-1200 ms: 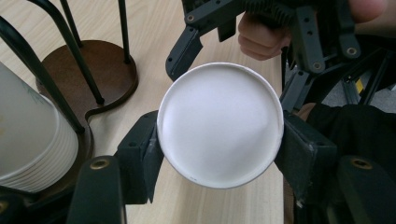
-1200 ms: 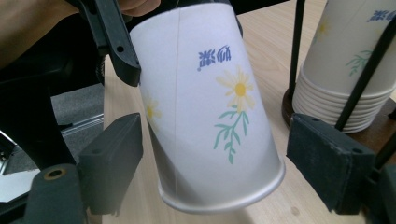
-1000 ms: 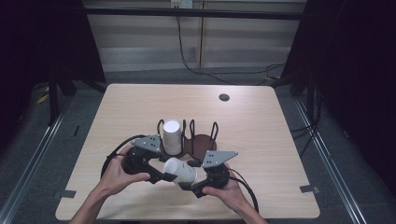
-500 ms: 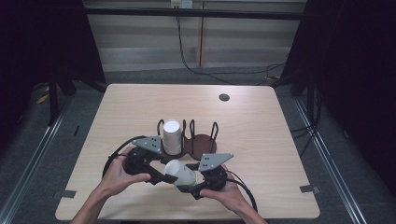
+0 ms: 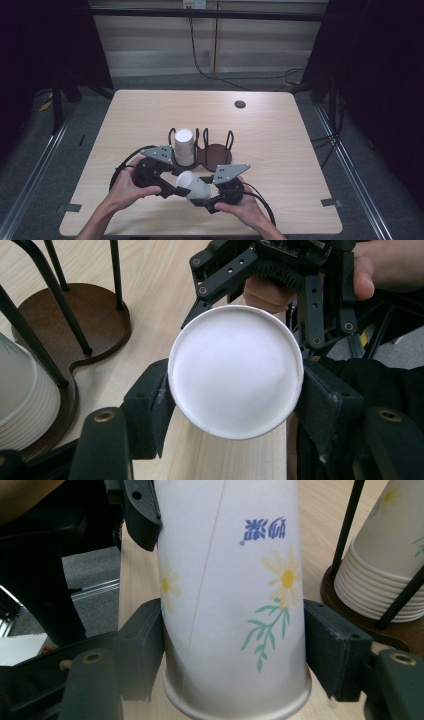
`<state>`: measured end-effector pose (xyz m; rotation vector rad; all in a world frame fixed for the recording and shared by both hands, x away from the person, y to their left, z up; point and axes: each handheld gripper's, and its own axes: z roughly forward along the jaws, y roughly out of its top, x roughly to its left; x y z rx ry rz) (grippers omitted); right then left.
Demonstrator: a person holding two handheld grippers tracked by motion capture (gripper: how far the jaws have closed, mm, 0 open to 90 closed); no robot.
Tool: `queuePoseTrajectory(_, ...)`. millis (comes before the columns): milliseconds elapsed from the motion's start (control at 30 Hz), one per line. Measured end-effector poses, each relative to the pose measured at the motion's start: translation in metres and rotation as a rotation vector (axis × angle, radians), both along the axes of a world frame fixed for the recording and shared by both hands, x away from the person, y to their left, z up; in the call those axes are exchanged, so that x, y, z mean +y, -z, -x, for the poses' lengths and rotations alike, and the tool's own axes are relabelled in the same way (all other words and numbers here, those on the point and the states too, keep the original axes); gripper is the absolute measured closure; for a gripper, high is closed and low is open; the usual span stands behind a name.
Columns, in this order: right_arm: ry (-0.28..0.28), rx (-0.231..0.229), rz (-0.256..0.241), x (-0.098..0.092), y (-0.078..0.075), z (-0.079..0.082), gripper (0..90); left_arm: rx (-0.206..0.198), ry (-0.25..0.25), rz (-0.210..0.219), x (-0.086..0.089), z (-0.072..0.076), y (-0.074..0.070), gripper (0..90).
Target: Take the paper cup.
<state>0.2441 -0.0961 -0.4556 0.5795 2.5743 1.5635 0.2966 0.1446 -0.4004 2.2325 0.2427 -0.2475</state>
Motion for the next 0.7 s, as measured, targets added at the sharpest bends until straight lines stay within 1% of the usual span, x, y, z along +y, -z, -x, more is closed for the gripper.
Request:
queuePoseTrajectory(33, 0.0, 0.001, 0.0, 0.0, 0.0, 0.0, 30.6, 0.005, -0.004, -0.001, 0.0, 0.0, 0.0, 35.8)
queuePoseTrajectory(67, -0.002, 0.009, -0.001, 0.0, 0.001, -0.001, 30.6, 0.009, -0.014, 0.012, 0.001, 0.0, 0.0, 35.5)
queuePoseTrajectory(100, -0.002, 0.009, -0.001, 0.0, 0.001, -0.001, 30.6, 0.009, -0.014, 0.012, 0.001, 0.0, 0.0, 34.4)
queuePoseTrajectory(167, 0.001, 0.008, 0.005, 0.0, 0.001, -0.001, 30.6, 0.002, -0.022, 0.017, 0.001, -0.001, -0.001, 29.5)
queuePoseTrajectory(200, 0.005, 0.007, 0.003, -0.001, 0.0, -0.002, 30.7, 0.004, -0.024, 0.016, 0.0, -0.001, -0.001, 29.5)
queuePoseTrajectory(233, 0.007, 0.013, -0.001, -0.002, 0.0, -0.002, 30.9, 0.006, -0.025, 0.014, 0.0, -0.001, -0.001, 27.2)
queuePoseTrajectory(267, 0.009, 0.015, -0.002, -0.003, -0.001, -0.002, 31.1, 0.006, -0.024, 0.012, -0.001, 0.0, 0.0, 26.5)
queuePoseTrajectory(300, 0.016, 0.016, -0.005, -0.005, -0.003, -0.003, 31.4, 0.004, -0.017, 0.013, -0.001, 0.0, 0.0, 23.4)
queuePoseTrajectory(333, 0.017, 0.017, -0.007, -0.006, -0.004, -0.003, 31.4, -0.002, -0.012, 0.006, -0.002, 0.0, 0.0, 23.5)
queuePoseTrajectory(400, 0.024, 0.021, -0.009, -0.008, -0.005, -0.004, 31.5, -0.01, -0.023, -0.014, -0.003, 0.0, -0.001, 22.4)
queuePoseTrajectory(500, 0.028, 0.019, -0.005, -0.01, -0.005, -0.005, 31.5, -0.013, -0.023, -0.014, -0.002, 0.0, -0.003, 22.3)
queuePoseTrajectory(567, 0.037, 0.028, -0.001, -0.011, -0.005, -0.005, 31.5, -0.024, -0.025, -0.024, -0.001, 0.0, -0.004, 22.3)
queuePoseTrajectory(600, 0.036, 0.03, -0.001, -0.012, -0.005, -0.006, 31.6, -0.031, -0.031, -0.04, -0.001, 0.0, -0.005, 22.2)
queuePoseTrajectory(633, 0.036, 0.03, -0.001, -0.012, -0.005, -0.006, 31.6, -0.031, -0.031, -0.04, -0.001, 0.0, -0.005, 22.2)
queuePoseTrajectory(667, 0.037, 0.033, 0.004, -0.012, -0.006, -0.006, 31.6, -0.047, -0.047, -0.062, 0.0, 0.0, -0.005, 22.1)
queuePoseTrajectory(700, 0.037, 0.033, 0.004, -0.012, -0.006, -0.006, 31.6, -0.047, -0.047, -0.062, 0.0, 0.0, -0.005, 21.6)
